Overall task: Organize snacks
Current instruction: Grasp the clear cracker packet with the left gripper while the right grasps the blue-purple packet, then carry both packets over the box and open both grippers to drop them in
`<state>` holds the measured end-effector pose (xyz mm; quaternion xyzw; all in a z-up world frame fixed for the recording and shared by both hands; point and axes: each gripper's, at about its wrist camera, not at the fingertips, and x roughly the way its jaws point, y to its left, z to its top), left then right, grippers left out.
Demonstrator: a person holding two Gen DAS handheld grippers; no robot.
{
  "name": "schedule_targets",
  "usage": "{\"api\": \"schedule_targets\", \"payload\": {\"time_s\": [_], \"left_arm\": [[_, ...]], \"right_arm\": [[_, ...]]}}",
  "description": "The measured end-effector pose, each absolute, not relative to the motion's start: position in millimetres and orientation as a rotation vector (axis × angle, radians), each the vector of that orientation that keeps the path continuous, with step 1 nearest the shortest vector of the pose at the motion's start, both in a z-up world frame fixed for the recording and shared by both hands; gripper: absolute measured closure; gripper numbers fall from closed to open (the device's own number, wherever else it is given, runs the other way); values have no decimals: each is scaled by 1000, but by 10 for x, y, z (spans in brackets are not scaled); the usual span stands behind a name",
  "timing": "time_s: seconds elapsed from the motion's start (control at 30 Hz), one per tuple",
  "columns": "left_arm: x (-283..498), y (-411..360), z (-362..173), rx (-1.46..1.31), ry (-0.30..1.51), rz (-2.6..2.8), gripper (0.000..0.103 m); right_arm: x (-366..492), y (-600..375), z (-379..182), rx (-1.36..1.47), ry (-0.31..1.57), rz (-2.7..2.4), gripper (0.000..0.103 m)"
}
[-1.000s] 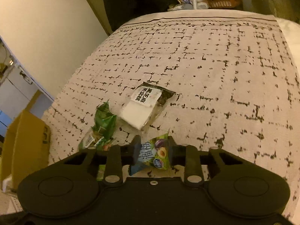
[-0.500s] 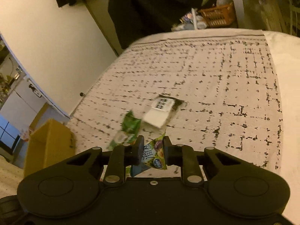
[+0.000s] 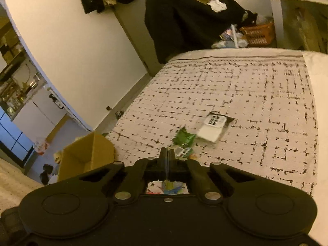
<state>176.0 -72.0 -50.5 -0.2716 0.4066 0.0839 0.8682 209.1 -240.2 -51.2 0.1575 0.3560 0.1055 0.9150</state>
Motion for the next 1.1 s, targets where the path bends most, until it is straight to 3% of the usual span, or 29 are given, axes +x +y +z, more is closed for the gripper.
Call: {"api": "schedule_targets", "payload": {"time_s": [1.1], "left_arm": [[1566, 381, -123, -597, 690, 239, 80]], "right_arm": [[2087, -1232, -158, 291, 675, 398, 103]]}}
